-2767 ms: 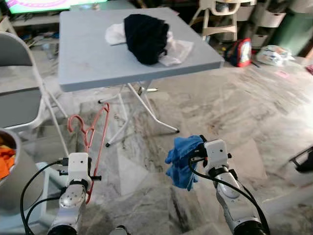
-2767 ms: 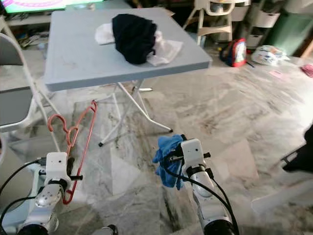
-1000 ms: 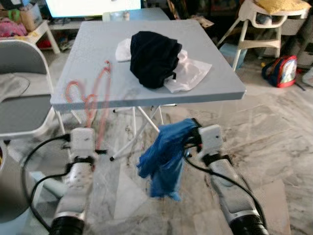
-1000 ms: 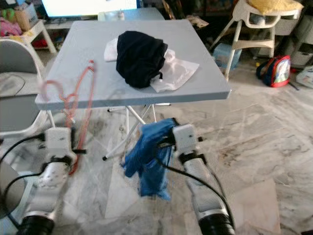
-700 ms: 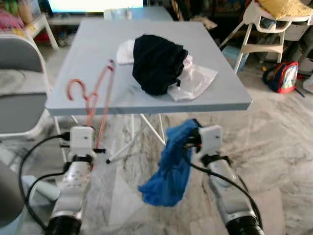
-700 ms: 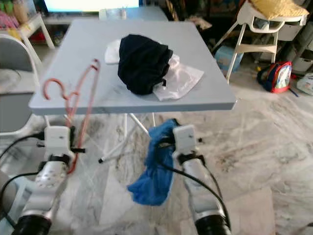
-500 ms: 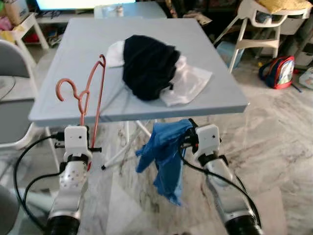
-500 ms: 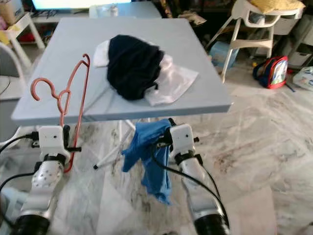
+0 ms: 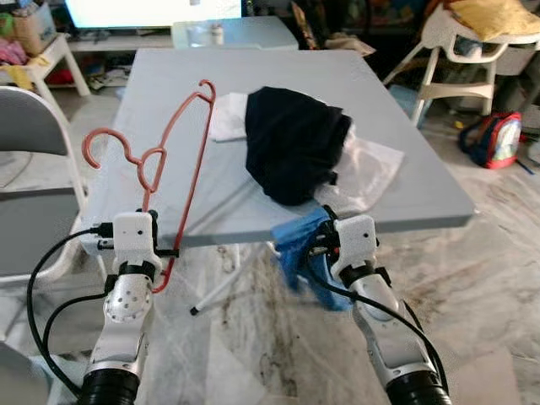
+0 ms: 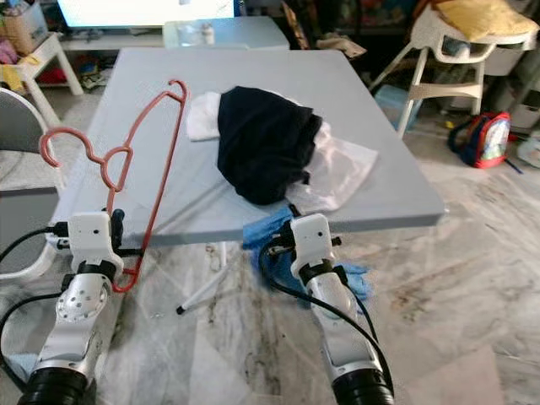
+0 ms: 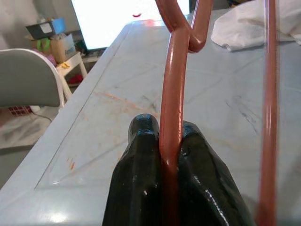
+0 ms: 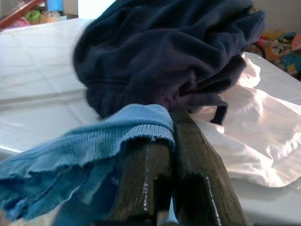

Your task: Hang hanger

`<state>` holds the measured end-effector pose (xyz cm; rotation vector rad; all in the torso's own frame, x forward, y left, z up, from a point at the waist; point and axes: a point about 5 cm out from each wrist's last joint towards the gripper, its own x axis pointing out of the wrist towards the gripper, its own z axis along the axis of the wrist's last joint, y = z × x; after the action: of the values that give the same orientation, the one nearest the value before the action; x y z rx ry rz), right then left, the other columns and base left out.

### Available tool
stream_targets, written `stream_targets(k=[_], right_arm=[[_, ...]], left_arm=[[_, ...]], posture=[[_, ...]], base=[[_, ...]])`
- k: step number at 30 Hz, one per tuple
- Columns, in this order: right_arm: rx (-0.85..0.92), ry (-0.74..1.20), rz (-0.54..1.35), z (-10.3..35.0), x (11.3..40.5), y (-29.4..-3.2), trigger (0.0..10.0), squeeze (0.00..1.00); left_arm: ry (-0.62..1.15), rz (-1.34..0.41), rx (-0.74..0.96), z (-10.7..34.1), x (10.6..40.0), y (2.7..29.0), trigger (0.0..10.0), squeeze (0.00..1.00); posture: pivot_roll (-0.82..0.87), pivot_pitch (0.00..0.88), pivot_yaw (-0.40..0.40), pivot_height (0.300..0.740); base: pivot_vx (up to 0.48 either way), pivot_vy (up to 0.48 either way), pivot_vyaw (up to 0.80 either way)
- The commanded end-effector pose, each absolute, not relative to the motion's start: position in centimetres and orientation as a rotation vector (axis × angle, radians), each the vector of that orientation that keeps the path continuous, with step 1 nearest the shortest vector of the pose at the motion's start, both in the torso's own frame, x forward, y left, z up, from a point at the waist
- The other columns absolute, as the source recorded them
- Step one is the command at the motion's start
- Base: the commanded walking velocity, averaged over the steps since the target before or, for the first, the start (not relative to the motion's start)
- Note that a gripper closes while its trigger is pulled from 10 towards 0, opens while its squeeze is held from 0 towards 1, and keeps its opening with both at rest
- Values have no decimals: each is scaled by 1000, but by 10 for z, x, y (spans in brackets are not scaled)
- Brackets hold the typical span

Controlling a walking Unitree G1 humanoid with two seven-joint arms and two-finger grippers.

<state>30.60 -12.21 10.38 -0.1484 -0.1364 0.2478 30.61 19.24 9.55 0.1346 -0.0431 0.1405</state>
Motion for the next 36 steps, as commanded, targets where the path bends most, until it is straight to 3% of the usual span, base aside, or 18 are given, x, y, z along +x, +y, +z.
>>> stream_targets(k=[1, 15, 36], right_arm=[[-141, -168, 241, 112, 308, -122, 10000, 0], [-173, -172, 257, 111, 307, -121, 10000, 0], [-127, -166, 218, 111, 306, -122, 10000, 0]], left_arm=[[15, 138, 163, 85, 304, 195, 10000, 0], [28, 100, 206, 79, 300, 185, 10000, 0], [14, 31, 279, 79, 299, 181, 10000, 0]], posture=[[113, 118, -43, 740], [119, 116, -49, 740], [119, 131, -37, 740]], base=[[0, 0, 0], [0, 0, 0], [0, 0, 578]])
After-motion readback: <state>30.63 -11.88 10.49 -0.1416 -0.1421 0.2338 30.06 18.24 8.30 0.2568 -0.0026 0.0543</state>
